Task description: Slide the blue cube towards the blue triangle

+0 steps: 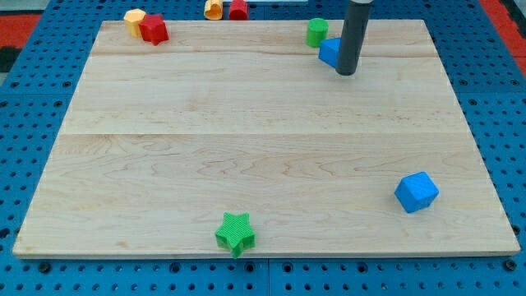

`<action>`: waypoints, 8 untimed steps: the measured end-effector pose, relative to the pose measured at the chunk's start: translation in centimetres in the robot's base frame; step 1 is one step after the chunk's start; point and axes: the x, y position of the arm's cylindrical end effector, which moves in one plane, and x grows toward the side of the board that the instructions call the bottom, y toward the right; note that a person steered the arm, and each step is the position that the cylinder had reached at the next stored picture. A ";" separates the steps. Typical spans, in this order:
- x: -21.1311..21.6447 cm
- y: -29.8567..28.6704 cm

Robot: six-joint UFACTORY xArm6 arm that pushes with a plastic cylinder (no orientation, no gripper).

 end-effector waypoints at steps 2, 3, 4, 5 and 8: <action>-2.2 -1.3; -3.4 -1.8; -1.2 3.7; 5.8 10.8; 26.1 12.2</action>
